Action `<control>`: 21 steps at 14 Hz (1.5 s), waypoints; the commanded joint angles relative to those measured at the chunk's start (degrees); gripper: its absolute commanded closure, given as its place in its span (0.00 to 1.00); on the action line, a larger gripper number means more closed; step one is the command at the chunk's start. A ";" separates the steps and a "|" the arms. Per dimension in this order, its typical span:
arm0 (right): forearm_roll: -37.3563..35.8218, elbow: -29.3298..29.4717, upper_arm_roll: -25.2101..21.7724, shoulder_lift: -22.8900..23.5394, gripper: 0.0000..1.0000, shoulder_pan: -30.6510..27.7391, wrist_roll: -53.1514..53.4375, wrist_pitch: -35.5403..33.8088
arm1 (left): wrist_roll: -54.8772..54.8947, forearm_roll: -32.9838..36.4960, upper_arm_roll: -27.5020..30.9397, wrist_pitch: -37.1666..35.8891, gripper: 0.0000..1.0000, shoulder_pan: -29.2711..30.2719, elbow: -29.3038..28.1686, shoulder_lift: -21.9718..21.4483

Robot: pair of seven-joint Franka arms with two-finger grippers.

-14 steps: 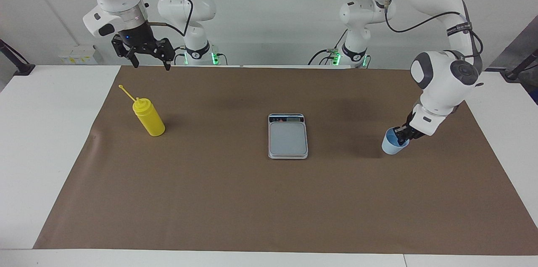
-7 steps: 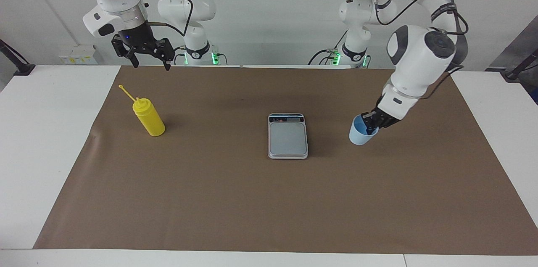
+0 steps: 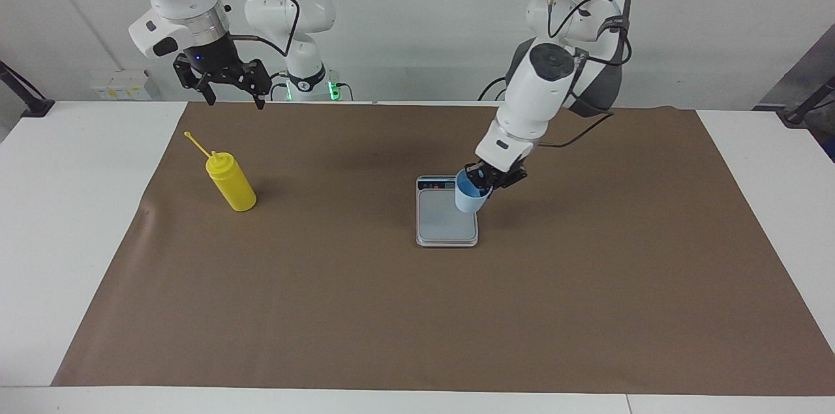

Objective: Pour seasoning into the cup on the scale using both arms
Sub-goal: 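Carry the blue cup with the left gripper onto the scale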

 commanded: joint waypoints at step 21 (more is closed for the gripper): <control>0.89 -1.67 -0.50 -1.49 0.00 -0.20 -1.53 0.03 | -2.79 2.16 1.15 9.62 0.47 -4.05 -7.24 2.54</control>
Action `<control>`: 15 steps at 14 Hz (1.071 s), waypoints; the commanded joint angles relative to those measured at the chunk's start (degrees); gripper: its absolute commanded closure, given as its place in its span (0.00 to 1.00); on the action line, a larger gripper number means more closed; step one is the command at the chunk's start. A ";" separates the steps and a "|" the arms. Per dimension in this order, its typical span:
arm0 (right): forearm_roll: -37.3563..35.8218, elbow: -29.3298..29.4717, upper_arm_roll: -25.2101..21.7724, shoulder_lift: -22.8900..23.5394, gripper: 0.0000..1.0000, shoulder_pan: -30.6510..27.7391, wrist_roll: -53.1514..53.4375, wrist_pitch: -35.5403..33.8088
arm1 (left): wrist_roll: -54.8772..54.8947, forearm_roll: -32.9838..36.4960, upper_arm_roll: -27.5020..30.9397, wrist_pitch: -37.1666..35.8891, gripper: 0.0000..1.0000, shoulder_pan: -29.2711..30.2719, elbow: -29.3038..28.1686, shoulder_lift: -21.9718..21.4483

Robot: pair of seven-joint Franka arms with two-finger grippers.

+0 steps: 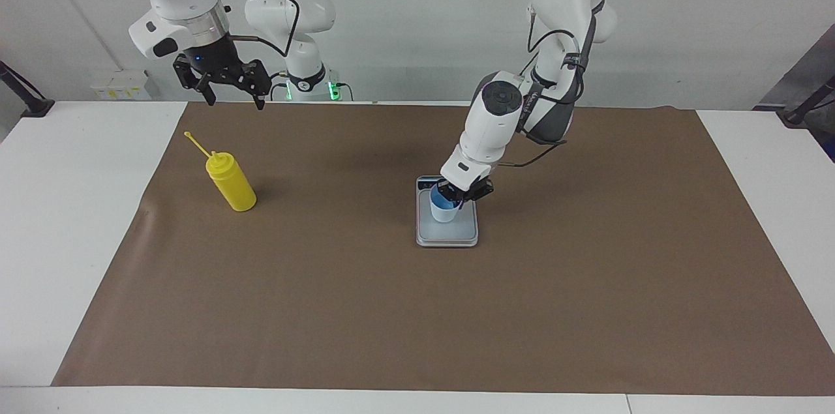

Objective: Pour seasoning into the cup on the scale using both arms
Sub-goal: 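Carry the blue cup with the left gripper onto the scale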

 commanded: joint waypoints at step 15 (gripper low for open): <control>0.80 -0.65 -0.63 -5.15 0.00 -0.20 -1.79 -0.14 | 16.19 4.83 1.48 -21.70 0.00 14.27 5.64 -13.04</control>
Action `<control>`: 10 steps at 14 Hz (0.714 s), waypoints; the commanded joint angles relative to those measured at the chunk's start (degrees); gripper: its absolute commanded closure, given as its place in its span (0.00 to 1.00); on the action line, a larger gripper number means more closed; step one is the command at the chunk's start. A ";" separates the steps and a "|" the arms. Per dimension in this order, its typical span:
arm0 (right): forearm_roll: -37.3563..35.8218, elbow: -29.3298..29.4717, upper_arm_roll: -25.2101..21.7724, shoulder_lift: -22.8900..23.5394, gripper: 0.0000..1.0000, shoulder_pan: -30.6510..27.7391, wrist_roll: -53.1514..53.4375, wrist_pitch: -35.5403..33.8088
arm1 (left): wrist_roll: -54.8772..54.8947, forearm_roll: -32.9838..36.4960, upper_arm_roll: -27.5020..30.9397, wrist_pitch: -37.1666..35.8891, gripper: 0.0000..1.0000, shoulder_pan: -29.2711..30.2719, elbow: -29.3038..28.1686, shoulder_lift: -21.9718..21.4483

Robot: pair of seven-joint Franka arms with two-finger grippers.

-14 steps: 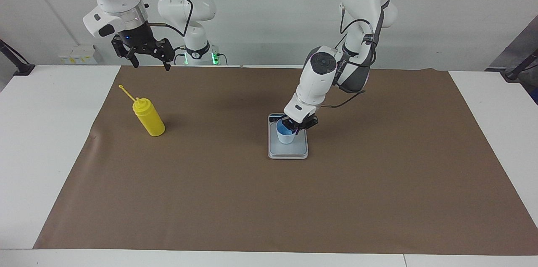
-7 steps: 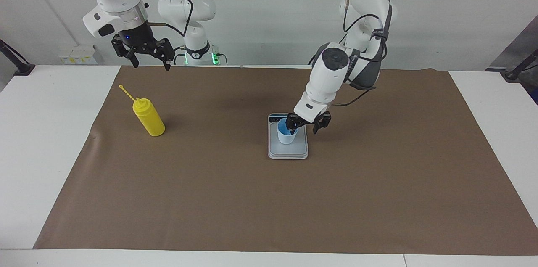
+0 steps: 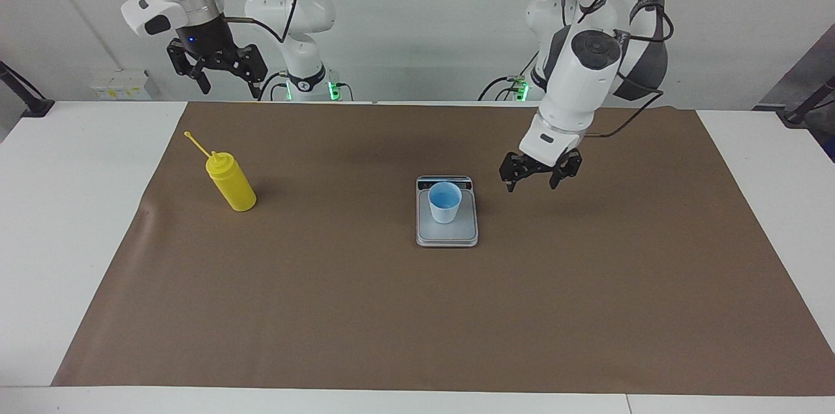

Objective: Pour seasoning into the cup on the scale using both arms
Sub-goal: 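Carry the blue cup with the left gripper onto the scale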

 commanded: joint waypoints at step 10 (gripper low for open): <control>6.32 -3.85 -5.65 1.17 0.00 -7.01 8.76 2.30 | 21.02 1.03 -0.28 -11.31 0.00 14.63 0.34 -10.65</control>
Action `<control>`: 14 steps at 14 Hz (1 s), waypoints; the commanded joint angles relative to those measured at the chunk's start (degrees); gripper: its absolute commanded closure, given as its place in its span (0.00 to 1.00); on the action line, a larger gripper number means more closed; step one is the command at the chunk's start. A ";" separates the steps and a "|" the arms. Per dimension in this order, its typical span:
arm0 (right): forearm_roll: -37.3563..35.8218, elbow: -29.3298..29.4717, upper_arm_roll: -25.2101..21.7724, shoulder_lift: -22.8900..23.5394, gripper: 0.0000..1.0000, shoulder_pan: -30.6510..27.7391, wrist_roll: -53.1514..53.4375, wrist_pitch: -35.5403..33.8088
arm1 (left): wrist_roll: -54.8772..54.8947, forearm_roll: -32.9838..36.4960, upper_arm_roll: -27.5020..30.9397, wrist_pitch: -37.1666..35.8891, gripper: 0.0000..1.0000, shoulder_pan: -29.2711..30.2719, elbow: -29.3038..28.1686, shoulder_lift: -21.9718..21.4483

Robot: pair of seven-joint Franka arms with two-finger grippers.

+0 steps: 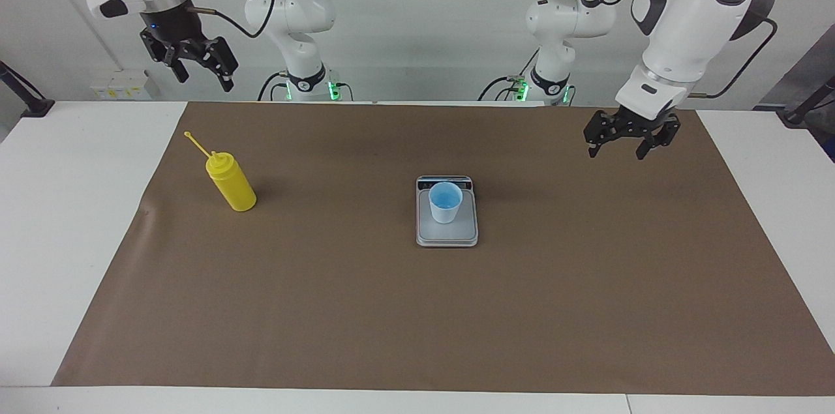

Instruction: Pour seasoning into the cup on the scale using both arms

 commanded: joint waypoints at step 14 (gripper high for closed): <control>14.87 9.37 0.13 26.33 0.00 -18.24 7.79 -2.78 | 5.02 -2.22 -0.64 -11.35 0.00 6.83 5.76 -2.74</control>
